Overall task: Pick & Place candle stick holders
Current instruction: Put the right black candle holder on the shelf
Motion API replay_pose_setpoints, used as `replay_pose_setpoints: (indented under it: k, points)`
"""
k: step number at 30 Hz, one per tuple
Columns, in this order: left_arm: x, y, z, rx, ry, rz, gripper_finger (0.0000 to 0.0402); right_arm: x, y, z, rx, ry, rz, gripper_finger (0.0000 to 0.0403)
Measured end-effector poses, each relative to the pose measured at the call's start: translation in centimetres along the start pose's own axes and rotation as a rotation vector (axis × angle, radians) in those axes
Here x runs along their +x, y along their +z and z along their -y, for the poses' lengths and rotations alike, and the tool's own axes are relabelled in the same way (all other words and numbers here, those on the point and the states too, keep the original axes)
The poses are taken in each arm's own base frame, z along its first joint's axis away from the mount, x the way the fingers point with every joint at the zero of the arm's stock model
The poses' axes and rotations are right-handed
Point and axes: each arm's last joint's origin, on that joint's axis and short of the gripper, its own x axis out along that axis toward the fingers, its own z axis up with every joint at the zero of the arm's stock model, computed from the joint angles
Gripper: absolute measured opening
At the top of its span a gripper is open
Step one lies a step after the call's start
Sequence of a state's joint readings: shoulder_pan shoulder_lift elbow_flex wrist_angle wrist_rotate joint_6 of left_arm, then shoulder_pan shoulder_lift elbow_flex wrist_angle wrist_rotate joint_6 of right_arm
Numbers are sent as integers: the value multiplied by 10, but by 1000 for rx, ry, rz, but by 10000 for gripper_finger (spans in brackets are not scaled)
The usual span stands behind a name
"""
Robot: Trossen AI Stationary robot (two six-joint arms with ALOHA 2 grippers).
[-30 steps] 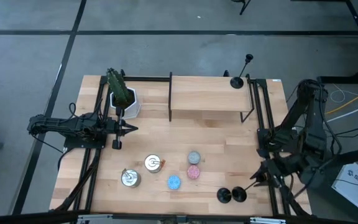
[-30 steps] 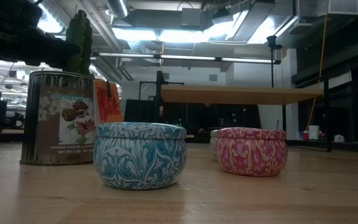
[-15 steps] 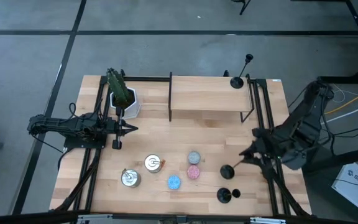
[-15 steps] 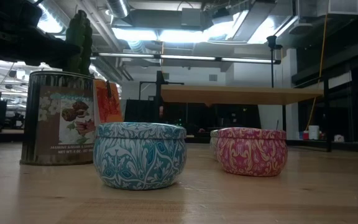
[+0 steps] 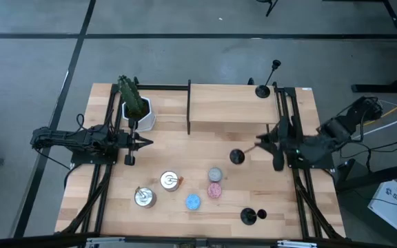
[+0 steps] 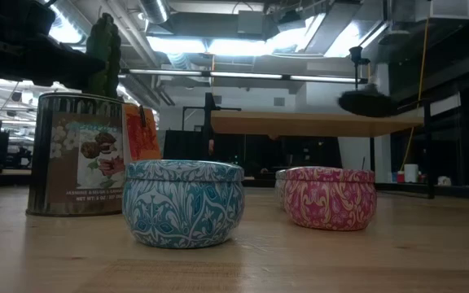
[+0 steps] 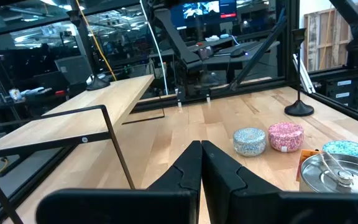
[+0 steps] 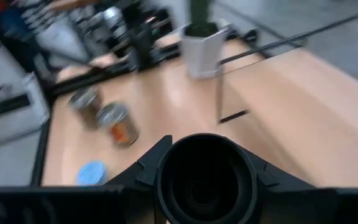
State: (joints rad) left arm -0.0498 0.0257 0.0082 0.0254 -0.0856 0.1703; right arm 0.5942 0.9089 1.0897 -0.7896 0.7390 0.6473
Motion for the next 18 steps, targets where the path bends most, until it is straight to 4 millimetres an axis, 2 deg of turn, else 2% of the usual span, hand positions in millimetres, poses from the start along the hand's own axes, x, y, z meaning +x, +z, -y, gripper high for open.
replay_pose_setpoints:
  k: [4, 10, 18]
  points:
    - [0, 0, 0, 0, 0, 0, 4, 3, 20, 13, 88, -97, 60, 117]
    - [0, 0, 0, 0, 0, 0, 4, -3, 47, 31, 92, -172, 104, 118]
    - [0, 0, 0, 0, 0, 0, 4, -17, 66, 51, 103, -294, 108, 118]
